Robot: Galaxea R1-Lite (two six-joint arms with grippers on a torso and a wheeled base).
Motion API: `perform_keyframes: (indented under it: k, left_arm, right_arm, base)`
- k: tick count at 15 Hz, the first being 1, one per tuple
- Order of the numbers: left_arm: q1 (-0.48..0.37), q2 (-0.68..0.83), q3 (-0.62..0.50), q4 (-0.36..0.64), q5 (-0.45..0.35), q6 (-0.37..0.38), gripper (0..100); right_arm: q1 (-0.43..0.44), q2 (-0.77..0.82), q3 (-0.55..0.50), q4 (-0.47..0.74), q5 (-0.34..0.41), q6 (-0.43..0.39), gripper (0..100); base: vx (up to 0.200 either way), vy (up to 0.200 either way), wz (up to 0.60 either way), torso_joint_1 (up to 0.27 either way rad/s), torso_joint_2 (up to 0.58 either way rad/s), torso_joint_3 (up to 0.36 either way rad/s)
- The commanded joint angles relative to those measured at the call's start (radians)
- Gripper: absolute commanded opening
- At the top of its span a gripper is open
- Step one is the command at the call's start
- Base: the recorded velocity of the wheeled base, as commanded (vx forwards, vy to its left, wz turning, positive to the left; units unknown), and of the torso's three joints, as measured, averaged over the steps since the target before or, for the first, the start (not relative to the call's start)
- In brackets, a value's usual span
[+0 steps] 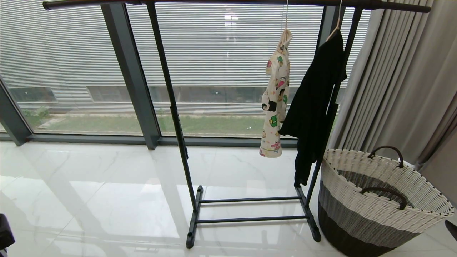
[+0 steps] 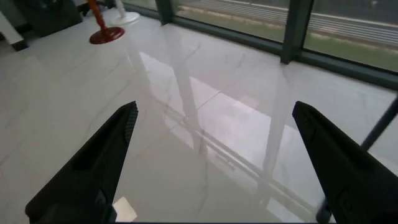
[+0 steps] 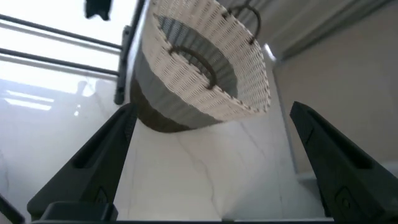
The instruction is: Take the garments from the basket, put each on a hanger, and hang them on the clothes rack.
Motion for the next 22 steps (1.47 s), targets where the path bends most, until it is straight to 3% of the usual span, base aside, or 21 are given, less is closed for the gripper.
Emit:
perform_keyframes:
  k: [1, 4, 5, 7, 10, 16, 17, 19, 20, 21, 22]
  left_arm:
    - [0.089, -0.262, 0.0, 0.141, 0.025, -0.014, 100]
    - [0.076, -0.797, 0.0, 0.566, 0.011, 0.109, 100]
    - [0.013, -0.831, -0.009, 0.622, 0.048, 0.106, 100]
    - [0.008, -0.868, -0.003, 0.678, 0.042, 0.124, 100]
    - [0.008, -0.868, -0.004, 0.683, 0.019, 0.155, 100]
    - [0.01, -0.868, 0.0, 0.648, -0.001, 0.209, 100]
    - [0.01, -0.868, 0.0, 0.625, -0.082, 0.195, 100]
    - [0.008, -0.868, 0.0, 0.594, -0.464, 0.135, 100]
    - [0.008, -0.868, 0.0, 0.623, -0.582, 0.129, 100]
    - [0.008, -0.865, -0.007, 0.678, -0.679, 0.066, 100]
    - [0.008, -0.863, -0.007, 0.681, -0.706, 0.008, 100]
  right_arm:
    - [-0.149, -0.107, 0.066, 0.0, -0.006, 0.041, 100]
    - [-0.157, -0.299, 0.158, 0.001, 0.04, 0.07, 100]
    - [-0.156, -0.366, 0.181, 0.006, 0.109, 0.07, 100]
    - [-0.156, -0.504, 0.241, 0.018, 0.184, 0.066, 100]
    - [-0.156, -0.73, 0.293, 0.075, 0.182, 0.07, 100]
    - [-0.156, -0.736, 0.293, 0.055, 0.136, 0.089, 100]
    - [-0.156, -0.736, 0.293, 0.053, 0.135, 0.089, 100]
    - [-0.156, -0.736, 0.293, 0.055, 0.136, 0.089, 100]
    - [-0.156, -0.736, 0.293, 0.057, 0.138, 0.09, 100]
    - [-0.156, -0.736, 0.293, 0.057, 0.138, 0.097, 100]
    - [-0.156, -0.736, 0.293, 0.058, 0.143, 0.103, 100]
  base:
    - [0.0, 0.0, 0.0, 0.0, 0.0, 0.0]
    - [0.0, 0.0, 0.0, 0.0, 0.0, 0.0]
    - [0.0, 0.0, 0.0, 0.0, 0.0, 0.0]
    - [0.0, 0.0, 0.0, 0.0, 0.0, 0.0]
    - [0.0, 0.0, 0.0, 0.0, 0.0, 0.0]
    - [0.0, 0.0, 0.0, 0.0, 0.0, 0.0]
    - [0.0, 0.0, 0.0, 0.0, 0.0, 0.0]
    - [0.0, 0.0, 0.0, 0.0, 0.0, 0.0]
    - [0.0, 0.0, 0.0, 0.0, 0.0, 0.0]
    - [0.0, 0.0, 0.0, 0.0, 0.0, 0.0]
    - [0.0, 0.0, 0.0, 0.0, 0.0, 0.0]
